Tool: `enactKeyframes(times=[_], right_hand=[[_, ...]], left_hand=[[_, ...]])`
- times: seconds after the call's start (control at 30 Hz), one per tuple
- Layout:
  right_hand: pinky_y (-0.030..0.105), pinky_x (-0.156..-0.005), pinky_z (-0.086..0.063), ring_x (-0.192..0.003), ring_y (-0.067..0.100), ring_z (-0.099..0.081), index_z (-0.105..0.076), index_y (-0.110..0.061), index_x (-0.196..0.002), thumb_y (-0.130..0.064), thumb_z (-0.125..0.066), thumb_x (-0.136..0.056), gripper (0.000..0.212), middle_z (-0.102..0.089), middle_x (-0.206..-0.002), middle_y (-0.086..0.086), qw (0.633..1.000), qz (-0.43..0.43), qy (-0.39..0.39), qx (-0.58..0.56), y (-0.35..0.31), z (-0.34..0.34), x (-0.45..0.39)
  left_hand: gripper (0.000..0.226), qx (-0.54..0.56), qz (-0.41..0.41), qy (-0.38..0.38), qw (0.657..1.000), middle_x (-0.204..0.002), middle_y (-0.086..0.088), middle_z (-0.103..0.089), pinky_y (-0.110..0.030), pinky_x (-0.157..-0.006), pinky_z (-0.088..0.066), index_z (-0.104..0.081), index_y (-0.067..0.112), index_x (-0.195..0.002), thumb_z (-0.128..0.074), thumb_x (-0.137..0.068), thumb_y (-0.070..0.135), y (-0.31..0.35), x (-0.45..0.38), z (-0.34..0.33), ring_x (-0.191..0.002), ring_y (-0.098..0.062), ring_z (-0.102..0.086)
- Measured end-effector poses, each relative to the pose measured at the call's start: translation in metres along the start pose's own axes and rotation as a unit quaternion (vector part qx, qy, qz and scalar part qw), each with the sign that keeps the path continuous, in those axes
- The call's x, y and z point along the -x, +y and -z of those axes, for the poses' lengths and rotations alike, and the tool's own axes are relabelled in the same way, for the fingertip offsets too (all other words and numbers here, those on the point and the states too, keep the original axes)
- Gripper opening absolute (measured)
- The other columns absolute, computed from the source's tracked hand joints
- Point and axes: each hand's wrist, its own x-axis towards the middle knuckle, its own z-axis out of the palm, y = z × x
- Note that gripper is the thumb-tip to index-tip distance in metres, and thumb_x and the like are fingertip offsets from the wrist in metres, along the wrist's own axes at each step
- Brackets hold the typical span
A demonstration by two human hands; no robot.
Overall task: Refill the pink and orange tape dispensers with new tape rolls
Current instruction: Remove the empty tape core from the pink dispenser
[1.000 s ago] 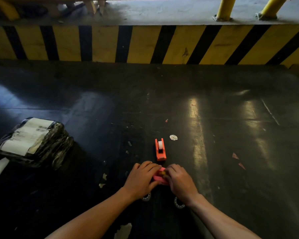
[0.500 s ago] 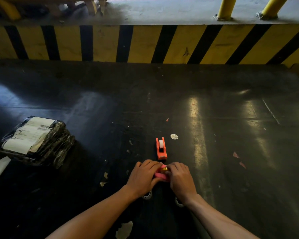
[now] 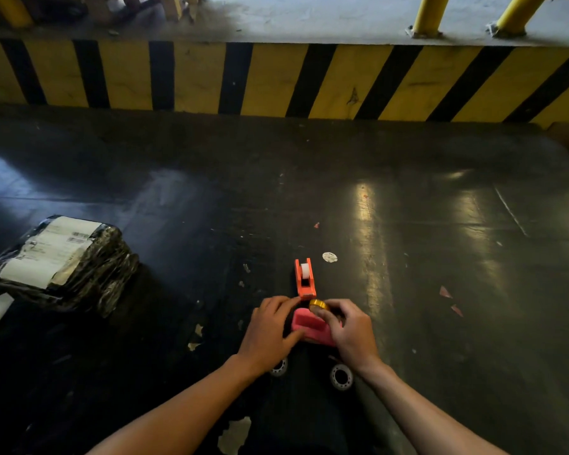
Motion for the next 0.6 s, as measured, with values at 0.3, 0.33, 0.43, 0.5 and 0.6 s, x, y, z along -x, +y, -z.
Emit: enactKeyframes(times=[0.3, 0.33, 0.43, 0.5, 0.6], right_hand=[[0.018, -0.066, -0.057, -0.083, 0.011, -0.076, -0.077, -0.019, -0.093, -0.024, -0.078, -0.083, 0.011, -0.081, -0.09, -0.002, 0.947, -0.164, -0.064, -0.268, -0.024, 0.011, 0.0], [0.02, -0.065, -0.058, -0.082, 0.014, -0.077, -0.078, -0.018, -0.09, -0.029, -0.079, -0.078, 0.017, -0.081, -0.09, 0.002, 0.938, -0.184, -0.062, -0.285, -0.025, 0.01, 0.0], [0.029, -0.063, -0.059, -0.079, 0.02, -0.076, -0.081, -0.013, -0.086, -0.035, -0.081, -0.072, 0.026, -0.08, -0.089, 0.013, 0.905, -0.246, -0.069, -0.341, -0.022, 0.006, -0.001], [0.03, -0.064, -0.059, -0.081, 0.022, -0.077, -0.081, -0.013, -0.088, -0.034, -0.079, -0.076, 0.024, -0.08, -0.092, 0.015, 0.889, -0.27, -0.086, -0.36, -0.019, 0.005, -0.001], [0.031, -0.068, -0.057, -0.085, 0.024, -0.076, -0.081, -0.012, -0.088, -0.035, -0.076, -0.08, 0.025, -0.079, -0.095, 0.017, 0.878, -0.299, -0.088, -0.364, -0.017, 0.006, -0.001]], left_hand=[[0.044, 0.221, 0.017, 0.089, 0.971, -0.109, 0.014, -0.065, -0.017, -0.08, -0.055, -0.058, 0.034, -0.123, -0.075, -0.086, 0.017, 0.03, -0.006, 0.007, -0.096, -0.001, -0.066], [0.045, 0.196, 0.004, 0.092, 0.976, -0.113, 0.013, -0.061, -0.015, -0.083, -0.054, -0.057, 0.034, -0.125, -0.074, -0.086, 0.02, 0.031, -0.005, 0.007, -0.099, 0.0, -0.063], [0.04, 0.125, -0.027, 0.099, 0.987, -0.115, 0.008, -0.053, -0.015, -0.089, -0.05, -0.061, 0.033, -0.123, -0.072, -0.085, 0.026, 0.03, -0.005, 0.007, -0.104, -0.001, -0.055], [0.034, 0.123, -0.03, 0.098, 0.987, -0.112, 0.007, -0.056, -0.02, -0.089, -0.052, -0.065, 0.028, -0.118, -0.071, -0.085, 0.026, 0.029, -0.006, 0.007, -0.102, -0.003, -0.057], [0.027, 0.138, -0.019, 0.087, 0.986, -0.11, 0.006, -0.061, -0.028, -0.088, -0.056, -0.067, 0.025, -0.115, -0.072, -0.088, 0.023, 0.029, -0.008, 0.01, -0.102, -0.005, -0.06]])
